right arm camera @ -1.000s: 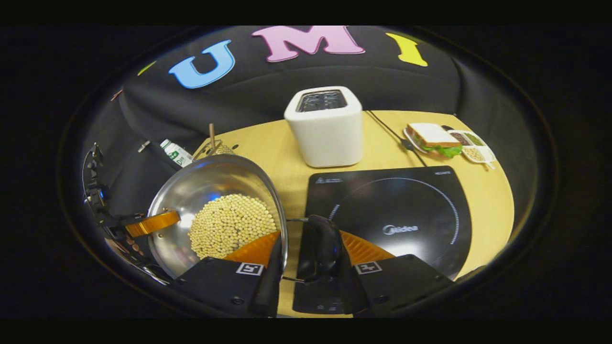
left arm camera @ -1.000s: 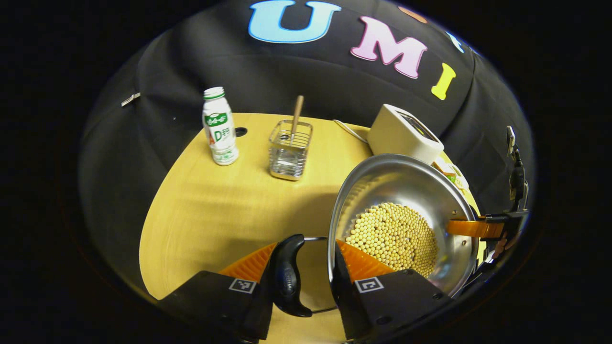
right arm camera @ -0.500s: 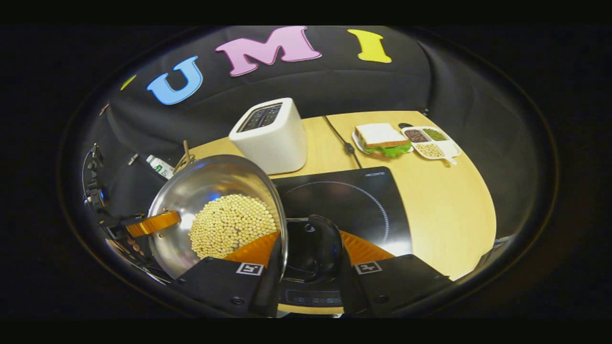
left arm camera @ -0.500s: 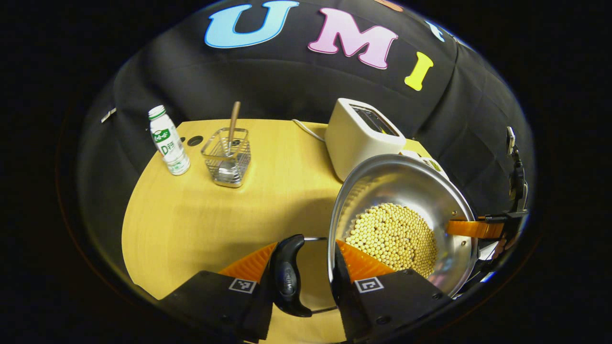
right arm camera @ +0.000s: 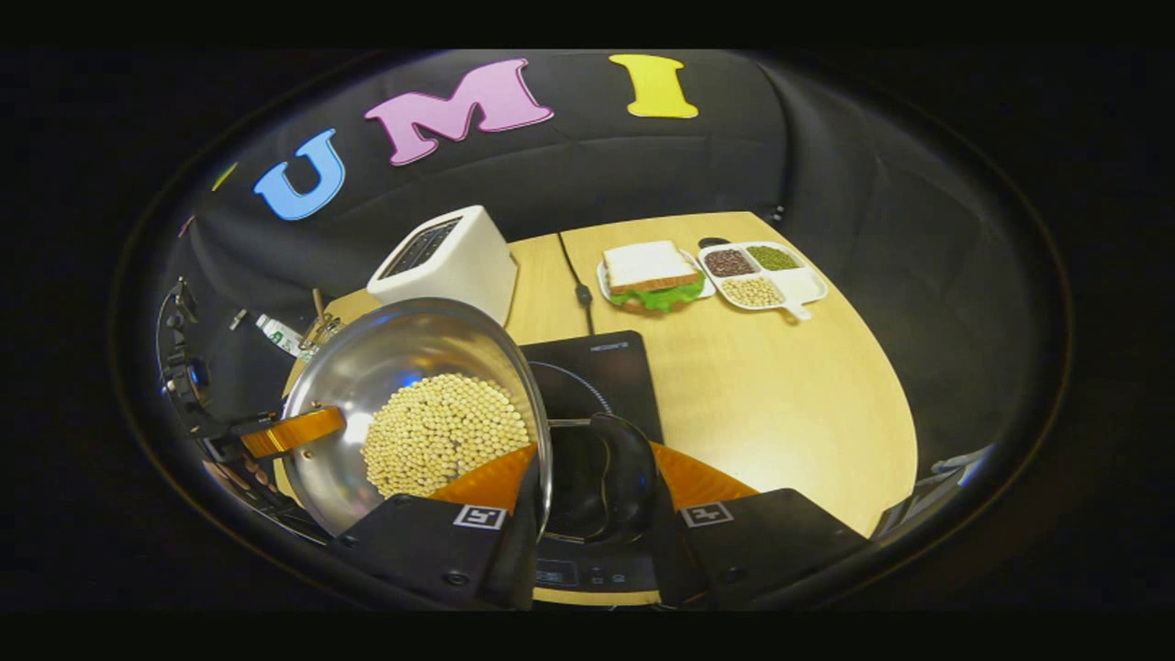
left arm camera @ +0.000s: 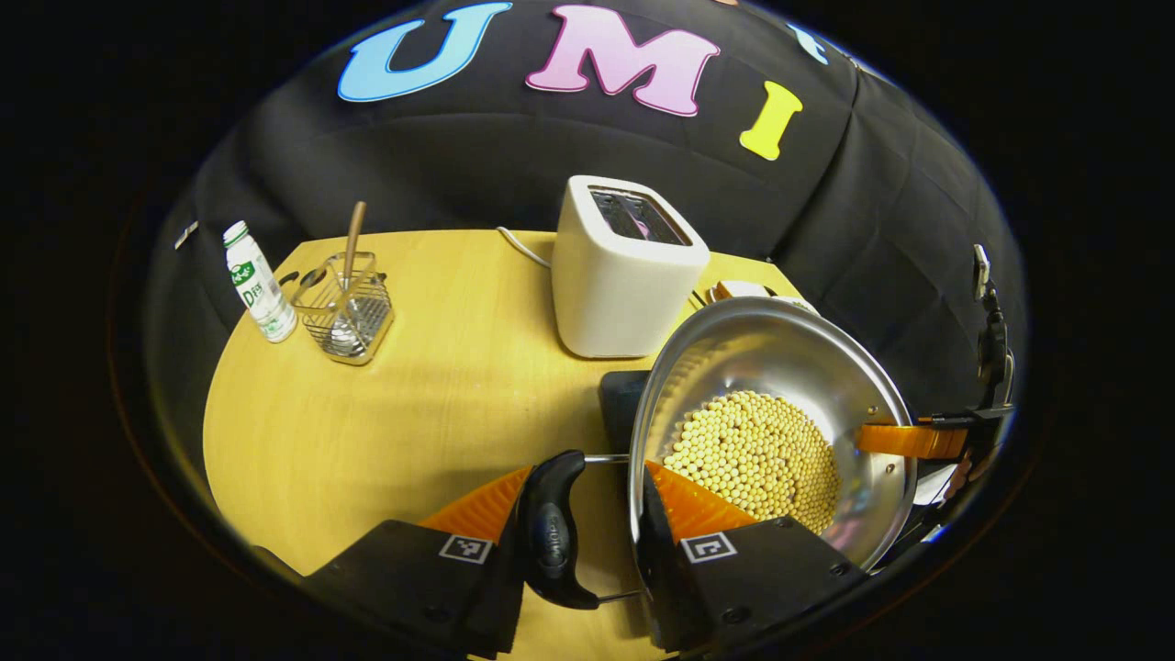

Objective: First push the handle of the pot to place it horizontally, then grasp the pot with both hands and set it on the induction cooktop.

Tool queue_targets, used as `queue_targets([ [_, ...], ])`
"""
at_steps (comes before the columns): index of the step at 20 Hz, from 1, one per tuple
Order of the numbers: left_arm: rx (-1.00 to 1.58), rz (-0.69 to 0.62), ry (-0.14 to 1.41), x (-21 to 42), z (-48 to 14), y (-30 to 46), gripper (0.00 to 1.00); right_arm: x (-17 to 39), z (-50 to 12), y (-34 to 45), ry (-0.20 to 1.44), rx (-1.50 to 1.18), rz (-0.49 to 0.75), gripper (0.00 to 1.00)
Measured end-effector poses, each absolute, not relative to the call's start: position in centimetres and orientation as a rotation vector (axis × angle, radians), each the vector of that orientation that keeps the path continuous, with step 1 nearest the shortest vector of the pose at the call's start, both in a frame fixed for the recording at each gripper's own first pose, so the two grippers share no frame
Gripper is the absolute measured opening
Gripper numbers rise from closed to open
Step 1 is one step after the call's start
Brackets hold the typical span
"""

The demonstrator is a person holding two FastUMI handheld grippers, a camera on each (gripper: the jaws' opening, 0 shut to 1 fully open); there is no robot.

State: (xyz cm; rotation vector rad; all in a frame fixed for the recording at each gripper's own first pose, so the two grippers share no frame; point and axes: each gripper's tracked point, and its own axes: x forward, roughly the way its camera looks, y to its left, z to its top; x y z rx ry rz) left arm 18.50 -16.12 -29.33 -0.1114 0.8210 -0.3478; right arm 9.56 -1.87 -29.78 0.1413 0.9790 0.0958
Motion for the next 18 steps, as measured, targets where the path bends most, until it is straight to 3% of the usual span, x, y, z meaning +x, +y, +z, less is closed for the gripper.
queue_targets([
  [18, -0.131, -0.319, 0.847, 19.5, -33.0, -19.6, 0.59, 11.7, -34.0, -4.8, 1.009, 0.136, 0.109, 0.54],
])
